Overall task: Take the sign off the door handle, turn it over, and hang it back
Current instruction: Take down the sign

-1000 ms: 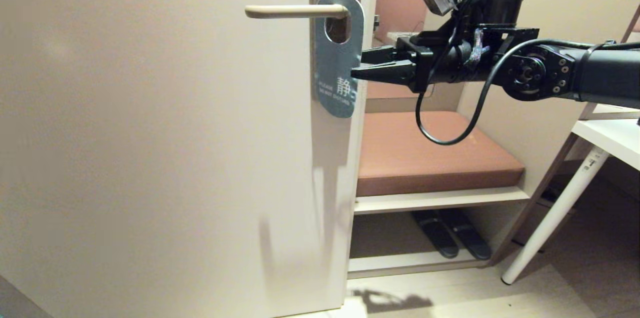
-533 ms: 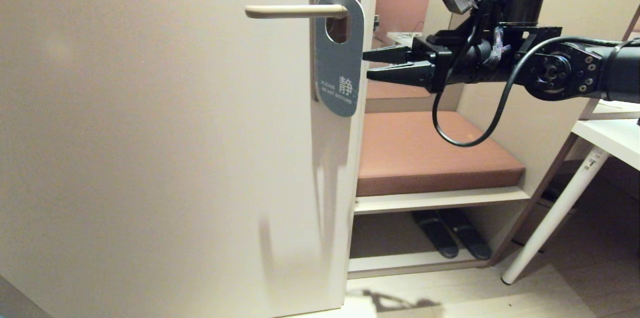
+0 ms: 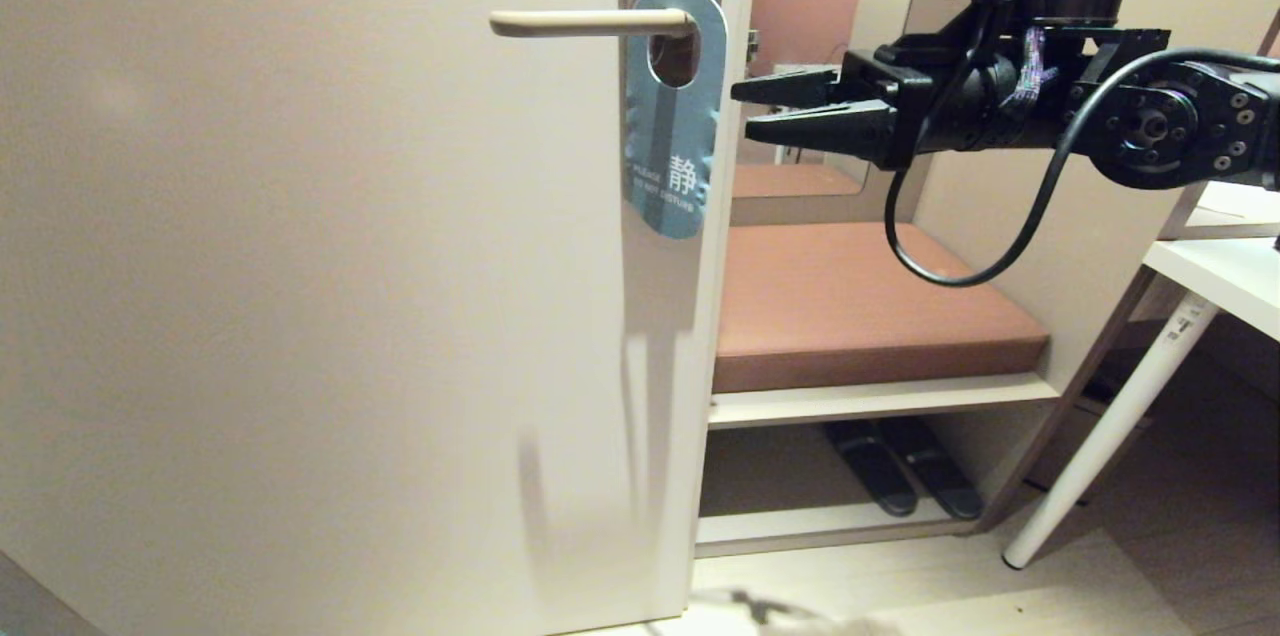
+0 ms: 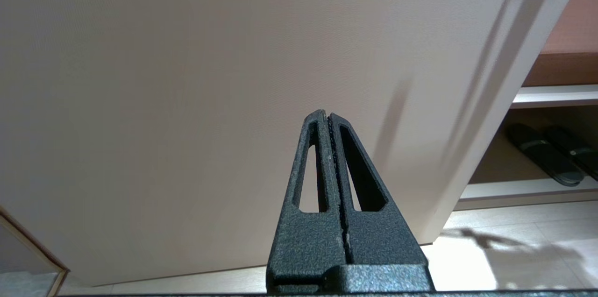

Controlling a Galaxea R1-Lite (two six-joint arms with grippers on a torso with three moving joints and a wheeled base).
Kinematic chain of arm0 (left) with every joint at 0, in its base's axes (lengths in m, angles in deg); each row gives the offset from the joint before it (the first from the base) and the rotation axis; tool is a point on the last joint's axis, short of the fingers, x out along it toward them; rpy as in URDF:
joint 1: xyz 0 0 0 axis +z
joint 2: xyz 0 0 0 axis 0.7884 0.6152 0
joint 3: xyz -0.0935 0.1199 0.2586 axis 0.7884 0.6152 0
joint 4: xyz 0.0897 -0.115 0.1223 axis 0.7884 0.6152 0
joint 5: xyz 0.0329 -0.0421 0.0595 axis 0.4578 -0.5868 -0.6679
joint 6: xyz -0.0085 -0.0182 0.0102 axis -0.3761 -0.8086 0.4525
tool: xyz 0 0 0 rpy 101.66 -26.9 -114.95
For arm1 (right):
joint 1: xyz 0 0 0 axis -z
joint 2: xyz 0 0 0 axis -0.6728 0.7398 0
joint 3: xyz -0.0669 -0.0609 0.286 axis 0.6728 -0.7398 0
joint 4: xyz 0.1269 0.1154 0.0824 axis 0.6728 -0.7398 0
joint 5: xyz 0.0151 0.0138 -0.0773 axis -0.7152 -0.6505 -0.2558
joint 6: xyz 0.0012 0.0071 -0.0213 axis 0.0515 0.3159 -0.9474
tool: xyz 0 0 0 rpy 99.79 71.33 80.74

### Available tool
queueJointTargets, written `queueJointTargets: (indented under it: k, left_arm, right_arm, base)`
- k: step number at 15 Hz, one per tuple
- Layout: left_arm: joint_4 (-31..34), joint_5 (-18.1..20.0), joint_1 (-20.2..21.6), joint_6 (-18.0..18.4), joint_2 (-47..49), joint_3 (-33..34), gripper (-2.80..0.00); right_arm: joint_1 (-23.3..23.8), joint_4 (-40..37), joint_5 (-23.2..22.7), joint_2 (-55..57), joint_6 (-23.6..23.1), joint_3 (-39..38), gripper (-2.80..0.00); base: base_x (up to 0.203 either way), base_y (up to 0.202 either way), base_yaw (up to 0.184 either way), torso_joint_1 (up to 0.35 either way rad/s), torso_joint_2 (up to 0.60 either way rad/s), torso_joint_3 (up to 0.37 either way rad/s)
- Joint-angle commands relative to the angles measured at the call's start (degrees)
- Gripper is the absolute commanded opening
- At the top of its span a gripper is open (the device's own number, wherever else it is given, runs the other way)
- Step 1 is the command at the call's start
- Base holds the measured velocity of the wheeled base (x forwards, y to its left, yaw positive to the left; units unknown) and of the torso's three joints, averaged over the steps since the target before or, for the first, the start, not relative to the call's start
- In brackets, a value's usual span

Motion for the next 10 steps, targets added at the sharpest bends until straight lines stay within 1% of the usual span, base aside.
queueJointTargets:
  k: [1, 3, 6, 8, 10]
  left_arm:
    - [-0.02, -0.07, 0.01, -0.06, 0.0, 0.0, -2.8]
    - [-0.02, -0.03, 0.01, -0.06, 0.0, 0.0, -2.8]
    - [-0.02, 0.02, 0.01, -0.06, 0.0, 0.0, -2.8]
    - [-0.02, 0.02, 0.01, -0.06, 0.0, 0.0, -2.8]
    - [-0.02, 0.02, 0.01, -0.06, 0.0, 0.0, -2.8]
  right_arm:
    - [-0.7, 0.03, 0.13, -0.92, 0.0, -0.35, 0.0]
    - [-1.54, -1.58, 1.96, -1.6, 0.0, -0.69, 0.0]
    - [-2.85, -2.86, 3.25, -2.11, 0.0, -0.69, 0.0]
    - [-3.82, -2.87, 6.75, -2.17, 0.22, -0.69, 0.0]
    - [-4.48, -2.87, 8.99, -2.4, 1.59, -0.78, 0.0]
  base:
    - [0.0, 0.0, 0.0, 0.0, 0.0, 0.0]
    - [0.0, 0.0, 0.0, 0.0, 0.0, 0.0]
    - [0.0, 0.0, 0.0, 0.0, 0.0, 0.0]
    - [0.0, 0.0, 0.0, 0.0, 0.0, 0.0]
    - [0.0, 0.0, 0.0, 0.0, 0.0, 0.0]
